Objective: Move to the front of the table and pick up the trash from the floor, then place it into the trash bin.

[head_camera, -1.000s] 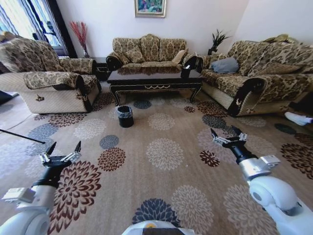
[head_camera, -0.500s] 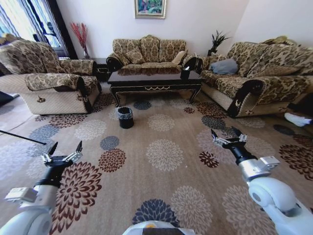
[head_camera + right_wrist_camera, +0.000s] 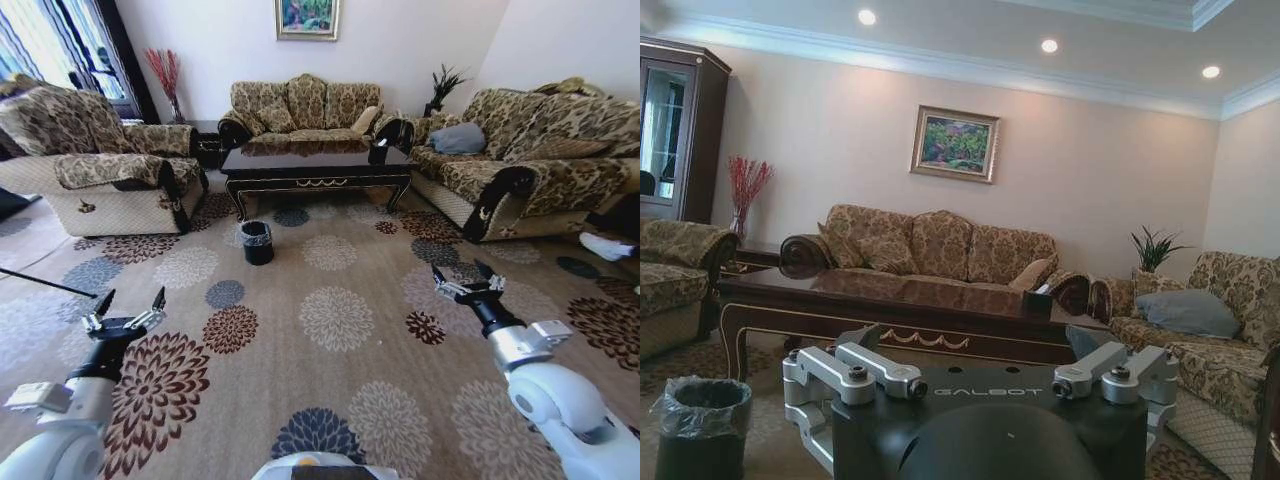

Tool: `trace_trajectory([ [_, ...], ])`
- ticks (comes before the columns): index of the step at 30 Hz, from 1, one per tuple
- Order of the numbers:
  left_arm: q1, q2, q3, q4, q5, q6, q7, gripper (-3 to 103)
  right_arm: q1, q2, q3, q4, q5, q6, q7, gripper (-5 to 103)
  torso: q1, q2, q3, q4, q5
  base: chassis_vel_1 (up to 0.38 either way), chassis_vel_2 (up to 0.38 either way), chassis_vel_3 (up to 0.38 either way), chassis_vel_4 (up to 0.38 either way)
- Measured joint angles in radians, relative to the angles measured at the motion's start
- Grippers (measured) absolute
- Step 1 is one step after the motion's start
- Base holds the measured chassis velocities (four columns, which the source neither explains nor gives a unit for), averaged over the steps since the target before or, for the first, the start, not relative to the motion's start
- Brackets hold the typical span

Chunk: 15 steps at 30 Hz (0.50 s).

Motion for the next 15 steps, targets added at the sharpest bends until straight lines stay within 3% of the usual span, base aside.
trace_trajectory([
  [15, 0.004, -0.02, 0.002, -0.017, -0.013, 0.014, -0.001, 100, -0.016, 0.008, 0.015, 0.018, 0.002, 0.004, 0.0, 100, 0.024, 0.06, 0.036, 0.0, 0.0, 0.0, 0.0, 0.0, 0.0],
])
